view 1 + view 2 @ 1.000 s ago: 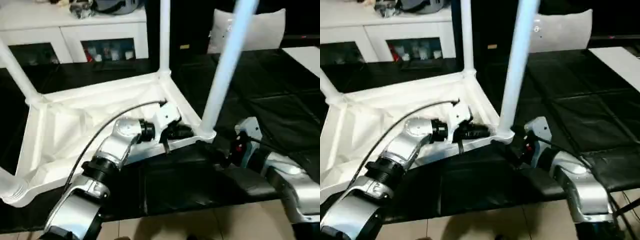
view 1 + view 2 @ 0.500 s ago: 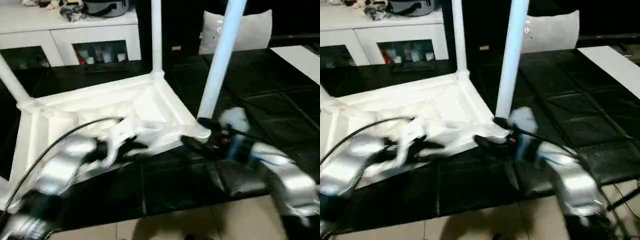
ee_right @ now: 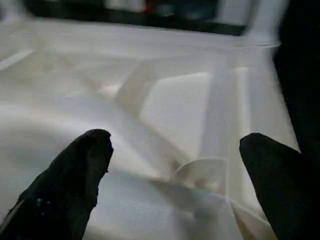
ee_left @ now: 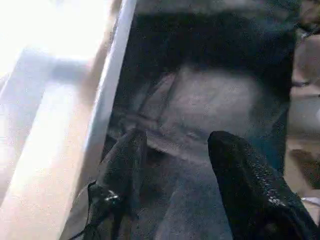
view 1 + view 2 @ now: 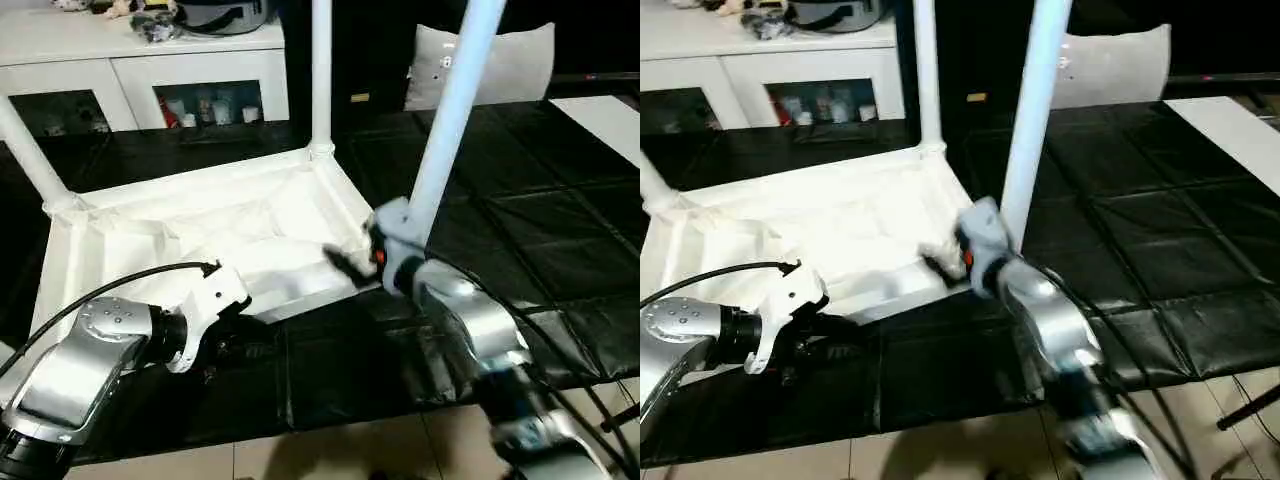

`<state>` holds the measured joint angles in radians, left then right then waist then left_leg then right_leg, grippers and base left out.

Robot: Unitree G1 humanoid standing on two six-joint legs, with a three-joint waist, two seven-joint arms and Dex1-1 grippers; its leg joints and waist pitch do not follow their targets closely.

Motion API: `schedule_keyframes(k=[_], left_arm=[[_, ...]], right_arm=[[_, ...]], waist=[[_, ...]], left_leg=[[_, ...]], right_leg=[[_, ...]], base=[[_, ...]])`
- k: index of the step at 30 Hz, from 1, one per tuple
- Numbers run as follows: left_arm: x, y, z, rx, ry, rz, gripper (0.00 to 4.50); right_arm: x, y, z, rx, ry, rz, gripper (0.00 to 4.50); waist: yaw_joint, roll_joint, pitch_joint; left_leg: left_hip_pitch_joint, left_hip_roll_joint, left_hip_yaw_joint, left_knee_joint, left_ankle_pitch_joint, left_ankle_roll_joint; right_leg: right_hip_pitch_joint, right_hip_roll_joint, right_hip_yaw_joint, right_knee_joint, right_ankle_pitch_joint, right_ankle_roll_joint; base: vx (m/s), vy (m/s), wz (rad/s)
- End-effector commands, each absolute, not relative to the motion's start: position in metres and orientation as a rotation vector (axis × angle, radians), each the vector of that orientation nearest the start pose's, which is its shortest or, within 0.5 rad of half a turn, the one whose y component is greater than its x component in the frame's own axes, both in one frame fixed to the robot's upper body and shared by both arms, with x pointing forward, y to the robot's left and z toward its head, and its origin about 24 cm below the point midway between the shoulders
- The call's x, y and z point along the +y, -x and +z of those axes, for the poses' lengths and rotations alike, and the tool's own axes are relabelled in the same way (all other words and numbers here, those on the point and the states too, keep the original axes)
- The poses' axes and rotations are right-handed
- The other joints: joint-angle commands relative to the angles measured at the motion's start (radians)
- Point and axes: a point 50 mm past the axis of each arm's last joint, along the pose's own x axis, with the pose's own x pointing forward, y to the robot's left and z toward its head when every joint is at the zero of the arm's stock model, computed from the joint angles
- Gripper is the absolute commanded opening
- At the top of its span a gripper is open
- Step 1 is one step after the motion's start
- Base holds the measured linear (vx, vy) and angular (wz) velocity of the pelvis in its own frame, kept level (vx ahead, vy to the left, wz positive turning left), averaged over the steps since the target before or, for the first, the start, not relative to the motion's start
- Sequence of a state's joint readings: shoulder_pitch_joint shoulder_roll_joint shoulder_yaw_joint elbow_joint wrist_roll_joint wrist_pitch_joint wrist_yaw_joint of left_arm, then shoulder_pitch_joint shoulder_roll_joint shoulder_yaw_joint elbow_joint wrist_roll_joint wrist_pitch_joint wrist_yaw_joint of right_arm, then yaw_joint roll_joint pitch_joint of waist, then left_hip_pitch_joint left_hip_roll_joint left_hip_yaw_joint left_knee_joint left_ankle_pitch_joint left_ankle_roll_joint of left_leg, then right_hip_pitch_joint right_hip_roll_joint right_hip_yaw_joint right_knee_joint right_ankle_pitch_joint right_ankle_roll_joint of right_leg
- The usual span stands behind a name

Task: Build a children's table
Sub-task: Rotate table base

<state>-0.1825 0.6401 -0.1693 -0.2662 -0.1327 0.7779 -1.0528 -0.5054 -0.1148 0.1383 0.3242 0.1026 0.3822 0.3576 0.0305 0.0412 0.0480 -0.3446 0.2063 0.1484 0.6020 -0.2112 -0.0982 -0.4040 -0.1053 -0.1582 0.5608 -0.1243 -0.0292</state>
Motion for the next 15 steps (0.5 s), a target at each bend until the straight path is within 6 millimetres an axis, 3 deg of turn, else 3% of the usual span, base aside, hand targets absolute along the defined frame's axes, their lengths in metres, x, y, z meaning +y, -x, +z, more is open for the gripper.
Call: schedule_keyframes(k=[1,3,5,6,7,11,15], left_arm=[[0.183,-0.244,0.077,0.648,-0.347,-0.996,2.26],[0.184,-0.248,0.077,0.634,-0.362,-0.964,2.26],[0.185,-0.253,0.077,0.617,-0.382,-0.932,2.26],[0.185,-0.254,0.077,0.614,-0.398,-0.935,2.26],[0.185,-0.254,0.076,0.614,-0.404,-0.94,2.26],[0.184,-0.256,0.074,0.601,-0.411,-0.921,2.26],[0.18,-0.264,0.072,0.555,-0.436,-0.88,2.26]], right_arm=[[-0.121,-0.344,0.074,0.229,0.072,0.386,4.5],[-0.129,-0.347,0.073,0.226,0.067,0.334,4.5],[-0.139,-0.35,0.074,0.221,0.062,0.273,4.5],[-0.155,-0.352,0.074,0.216,0.066,0.203,4.5],[-0.161,-0.354,0.074,0.215,0.069,0.175,4.5],[-0.195,-0.356,0.075,0.216,0.08,0.068,4.5],[-0.219,-0.357,0.079,0.206,0.1,0.008,4.5]], waist=[[-0.009,0.006,-0.058],[-0.004,0.007,-0.059],[-0.003,0.005,-0.06],[-0.003,0.008,-0.061],[-0.002,0.005,-0.063],[0.005,0.003,-0.065],[0.015,-0.004,-0.066]], left_leg=[[0.006,0.012,0.003,-0.08,-0.26,0.016],[0.014,0.01,0.007,-0.078,-0.268,0.015],[0.01,0.01,0.007,-0.08,-0.269,0.017],[0.008,0.01,0.005,-0.08,-0.264,0.016],[0.006,0.011,0.005,-0.08,-0.253,0.018],[0.007,0.008,0.011,-0.074,-0.234,0.026],[0.003,0.005,0.015,-0.07,-0.207,0.039]], right_leg=[[0.049,-0.04,0.054,-0.07,-0.482,-0.077],[0.045,-0.035,0.058,-0.068,-0.464,-0.085],[0.049,-0.035,0.06,-0.066,-0.454,-0.09],[0.051,-0.036,0.06,-0.063,-0.443,-0.092],[0.053,-0.036,0.061,-0.06,-0.42,-0.097],[0.052,-0.035,0.063,-0.058,-0.406,-0.111],[0.053,-0.034,0.061,-0.061,-0.427,-0.101]], base=[[0.0,0.0,0.0],[0.0,0.0,0.0],[0.0,0.0,0.0],[0.0,0.0,0.0],[0.0,0.0,0.0],[0.0,0.0,0.0],[0.0,0.0,0.0]])
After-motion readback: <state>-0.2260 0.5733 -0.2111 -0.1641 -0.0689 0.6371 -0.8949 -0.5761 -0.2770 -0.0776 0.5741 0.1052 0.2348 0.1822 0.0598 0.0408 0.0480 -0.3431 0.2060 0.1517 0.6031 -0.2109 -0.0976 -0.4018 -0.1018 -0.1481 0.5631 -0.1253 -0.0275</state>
